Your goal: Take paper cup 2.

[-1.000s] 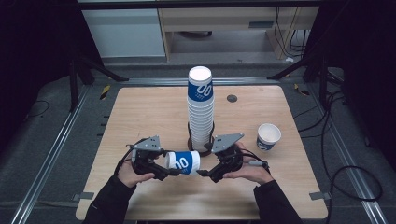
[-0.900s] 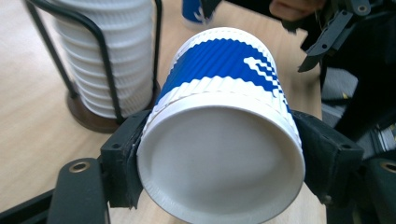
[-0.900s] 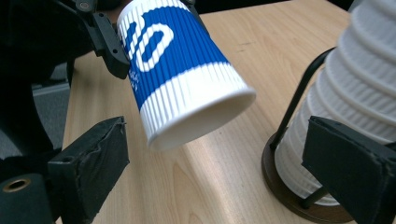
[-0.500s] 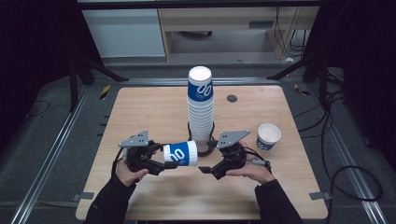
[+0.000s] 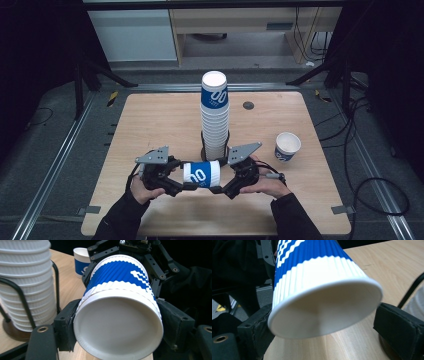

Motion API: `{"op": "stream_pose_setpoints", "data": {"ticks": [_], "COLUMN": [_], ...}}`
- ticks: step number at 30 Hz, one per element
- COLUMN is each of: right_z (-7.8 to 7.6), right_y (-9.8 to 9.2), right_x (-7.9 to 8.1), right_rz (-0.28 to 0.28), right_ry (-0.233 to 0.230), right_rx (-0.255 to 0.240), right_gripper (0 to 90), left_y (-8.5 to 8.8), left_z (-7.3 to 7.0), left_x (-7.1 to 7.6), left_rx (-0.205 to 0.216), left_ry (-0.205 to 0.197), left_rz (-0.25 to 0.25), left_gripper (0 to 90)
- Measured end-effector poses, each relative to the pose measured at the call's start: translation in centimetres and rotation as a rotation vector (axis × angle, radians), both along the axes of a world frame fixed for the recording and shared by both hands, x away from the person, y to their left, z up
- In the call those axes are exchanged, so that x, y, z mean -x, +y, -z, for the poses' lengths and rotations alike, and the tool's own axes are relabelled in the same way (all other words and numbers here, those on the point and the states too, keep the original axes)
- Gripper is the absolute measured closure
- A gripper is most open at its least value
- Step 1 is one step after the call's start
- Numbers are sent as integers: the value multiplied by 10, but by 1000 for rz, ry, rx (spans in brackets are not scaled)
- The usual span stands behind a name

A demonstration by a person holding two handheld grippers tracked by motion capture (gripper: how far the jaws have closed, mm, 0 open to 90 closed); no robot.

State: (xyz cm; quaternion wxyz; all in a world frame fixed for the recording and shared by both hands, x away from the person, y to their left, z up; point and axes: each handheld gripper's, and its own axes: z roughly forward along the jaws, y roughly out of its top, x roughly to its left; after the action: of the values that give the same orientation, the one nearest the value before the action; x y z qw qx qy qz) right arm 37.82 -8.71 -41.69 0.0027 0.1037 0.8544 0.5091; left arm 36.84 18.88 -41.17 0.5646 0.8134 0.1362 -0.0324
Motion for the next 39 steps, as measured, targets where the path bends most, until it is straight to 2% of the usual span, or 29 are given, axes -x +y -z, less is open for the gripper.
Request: {"op": "stream_pose_setpoints", "data": {"ticks": [7, 14, 18, 21, 26, 29, 35, 39], "right_z": [2, 5, 4, 4, 0, -2, -1, 5], "right_y": [4, 5, 4, 3, -4, -10, -15, -10], "right_x": [3, 3, 2, 2, 1, -1, -4, -4], "right_rz": [-47, -62, -62, -56, -37, -14, 13, 3], "right_ry": [12, 26, 27, 22, 9, -1, -13, -9], "right_rx": [-4, -5, -6, -3, 11, 24, 71, 128], "right_gripper": [113, 140, 150, 153, 154, 153, 151, 151], "left_y": [-5, -6, -6, -5, 5, 9, 6, 1], "left_z": [2, 4, 3, 2, -6, -8, -5, 0], "left_x": [1, 1, 0, 0, 0, 0, 0, -1], "left_rx": [-17, -24, -23, -37, -38, -53, -153, -214], "left_ry": [7, 19, 21, 13, -5, -19, -47, -41], "left_rz": [28, 34, 28, 12, -6, -23, -34, -27], "left_gripper": [257, 257, 253, 228, 186, 175, 162, 156]}}
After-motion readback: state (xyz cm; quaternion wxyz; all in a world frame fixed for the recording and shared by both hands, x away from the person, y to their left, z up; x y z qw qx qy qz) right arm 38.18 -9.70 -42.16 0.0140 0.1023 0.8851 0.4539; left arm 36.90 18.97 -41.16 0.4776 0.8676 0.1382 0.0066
